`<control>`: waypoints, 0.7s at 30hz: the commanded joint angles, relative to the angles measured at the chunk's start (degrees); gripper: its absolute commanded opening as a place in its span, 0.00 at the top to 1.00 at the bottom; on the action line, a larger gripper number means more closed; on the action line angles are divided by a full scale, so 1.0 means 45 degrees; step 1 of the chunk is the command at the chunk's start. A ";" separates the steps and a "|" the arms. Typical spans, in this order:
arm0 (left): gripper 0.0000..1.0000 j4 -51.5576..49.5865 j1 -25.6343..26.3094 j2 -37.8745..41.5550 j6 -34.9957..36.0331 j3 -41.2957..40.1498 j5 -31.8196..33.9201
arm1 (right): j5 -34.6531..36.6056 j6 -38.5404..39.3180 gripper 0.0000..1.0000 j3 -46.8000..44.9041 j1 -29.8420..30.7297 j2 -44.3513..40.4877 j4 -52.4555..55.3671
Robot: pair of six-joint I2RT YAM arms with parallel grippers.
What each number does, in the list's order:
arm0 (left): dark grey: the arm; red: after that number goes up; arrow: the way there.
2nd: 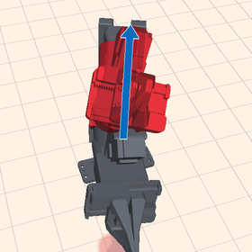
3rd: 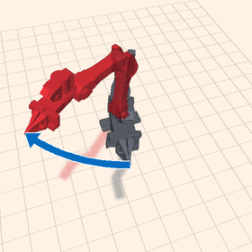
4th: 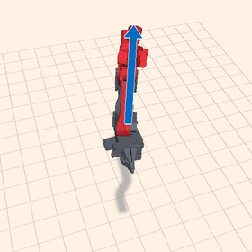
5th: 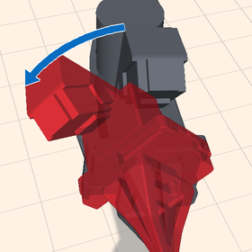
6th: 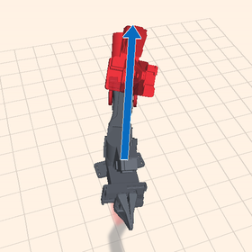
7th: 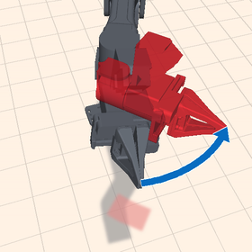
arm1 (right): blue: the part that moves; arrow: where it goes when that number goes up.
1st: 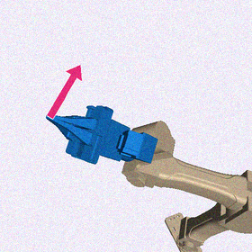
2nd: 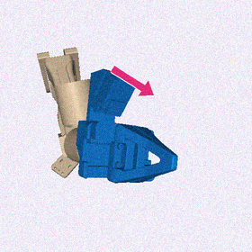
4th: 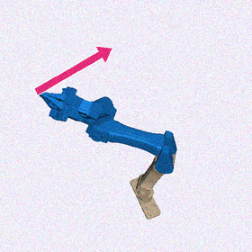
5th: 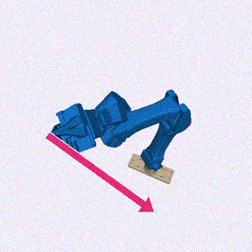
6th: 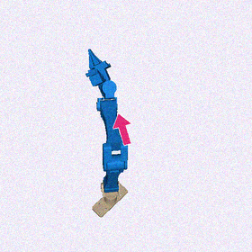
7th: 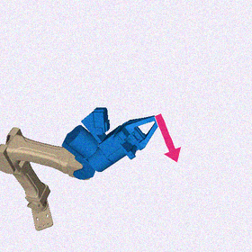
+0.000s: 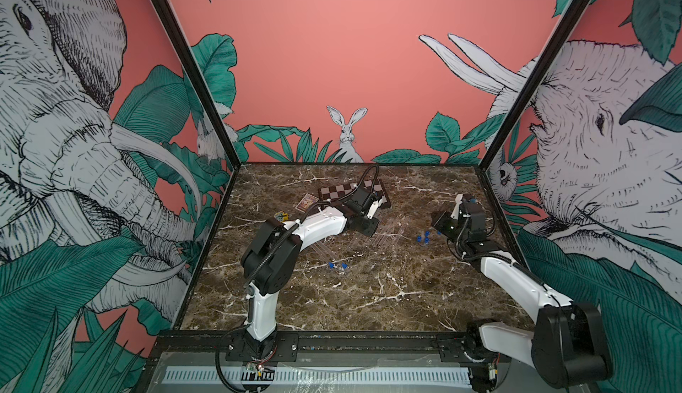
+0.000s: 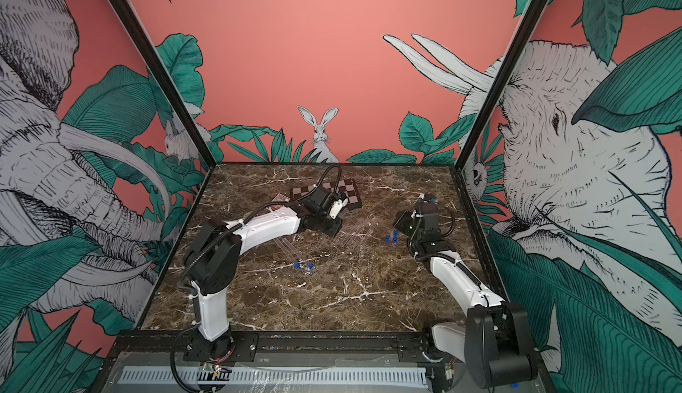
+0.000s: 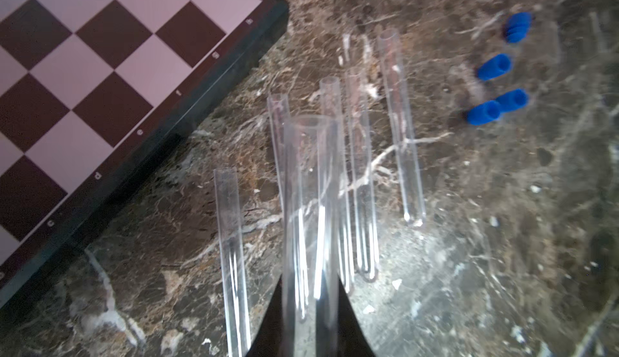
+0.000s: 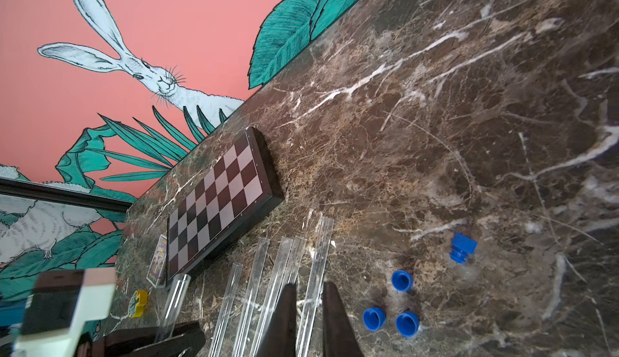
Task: Remove stoppers from test tubes
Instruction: Place the test tube at the center of the board.
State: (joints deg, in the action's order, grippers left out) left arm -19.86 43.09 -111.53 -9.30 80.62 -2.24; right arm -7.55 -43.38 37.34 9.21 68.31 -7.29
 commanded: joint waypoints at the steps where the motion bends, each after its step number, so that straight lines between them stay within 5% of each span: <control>1: 1.00 -0.0306 -0.0001 -0.0199 -0.1010 -0.0099 0.1784 | 0.0397 0.0282 1.00 0.0157 0.0003 -0.0350 -0.0022; 15: 1.00 -0.1324 -0.0297 -0.0292 -0.0628 -0.0454 0.3179 | 0.0208 0.0164 1.00 0.0093 0.0003 -0.0228 -0.0145; 21: 0.90 -0.1776 -0.0572 -0.0626 0.0033 -0.0353 0.2918 | 0.0232 0.0185 1.00 0.0082 0.0003 -0.0231 -0.0138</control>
State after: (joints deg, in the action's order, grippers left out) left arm -25.41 41.06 -114.19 -10.37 79.44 10.33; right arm -7.05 -43.00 37.34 9.21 67.55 -6.94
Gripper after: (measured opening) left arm 0.164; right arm 0.133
